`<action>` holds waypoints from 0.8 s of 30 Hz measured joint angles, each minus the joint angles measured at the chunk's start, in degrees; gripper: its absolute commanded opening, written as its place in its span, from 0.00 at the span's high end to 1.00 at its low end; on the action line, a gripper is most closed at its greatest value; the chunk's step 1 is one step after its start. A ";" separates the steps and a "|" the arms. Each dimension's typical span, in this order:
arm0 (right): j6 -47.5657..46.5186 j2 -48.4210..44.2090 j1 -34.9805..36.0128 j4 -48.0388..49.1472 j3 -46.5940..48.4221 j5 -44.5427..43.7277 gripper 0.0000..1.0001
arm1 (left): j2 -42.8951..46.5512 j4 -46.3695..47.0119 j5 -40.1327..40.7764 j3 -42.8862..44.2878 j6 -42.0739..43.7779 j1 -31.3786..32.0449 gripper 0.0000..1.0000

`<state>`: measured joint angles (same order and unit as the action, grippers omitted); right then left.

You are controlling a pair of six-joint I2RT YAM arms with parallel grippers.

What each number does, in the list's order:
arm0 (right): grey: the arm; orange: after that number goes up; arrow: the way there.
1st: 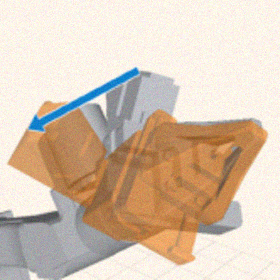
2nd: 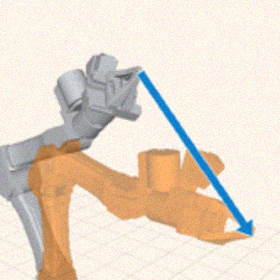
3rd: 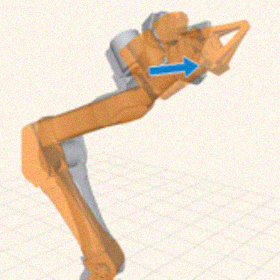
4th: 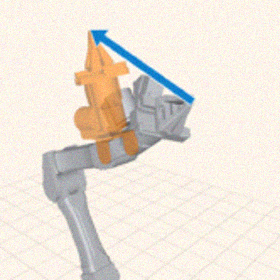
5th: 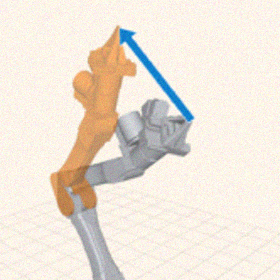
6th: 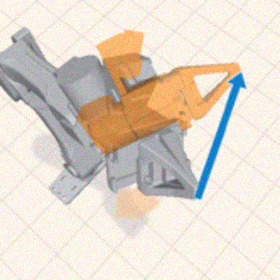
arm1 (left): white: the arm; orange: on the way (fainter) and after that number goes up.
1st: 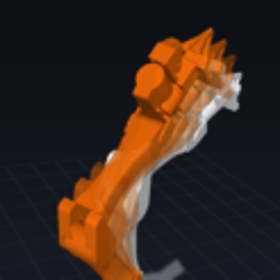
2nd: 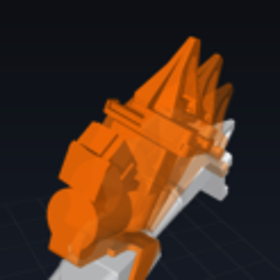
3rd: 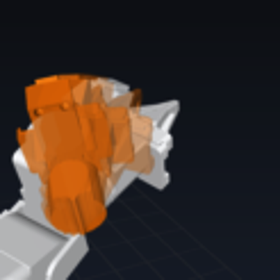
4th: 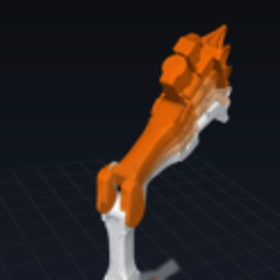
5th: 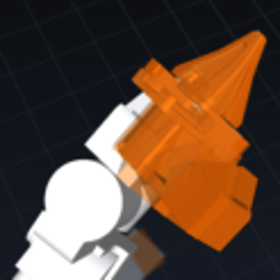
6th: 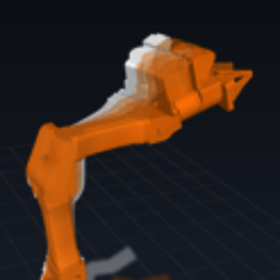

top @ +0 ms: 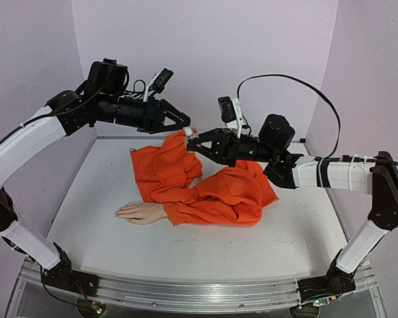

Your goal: Paint the nails

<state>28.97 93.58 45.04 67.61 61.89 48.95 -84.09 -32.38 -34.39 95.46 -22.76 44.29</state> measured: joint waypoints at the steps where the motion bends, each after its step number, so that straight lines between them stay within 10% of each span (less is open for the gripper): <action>1: 0.28 0.00 0.00 0.24 0.00 0.00 1.00 | -0.04 0.11 -0.11 -0.02 -0.04 0.00 0.60; 15: -4.33 -0.72 0.39 -4.81 0.00 -8.11 1.00 | -1.75 1.03 2.14 -0.02 -0.04 0.90 0.93; 24: -30.93 -4.55 20.15 -15.41 -0.17 -71.71 1.00 | -2.78 -0.31 5.97 0.85 -1.70 0.81 0.98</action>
<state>-1.96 89.03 65.19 52.21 61.71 -22.76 -86.87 -32.69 -28.42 96.31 -24.47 45.10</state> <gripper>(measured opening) 0.221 0.156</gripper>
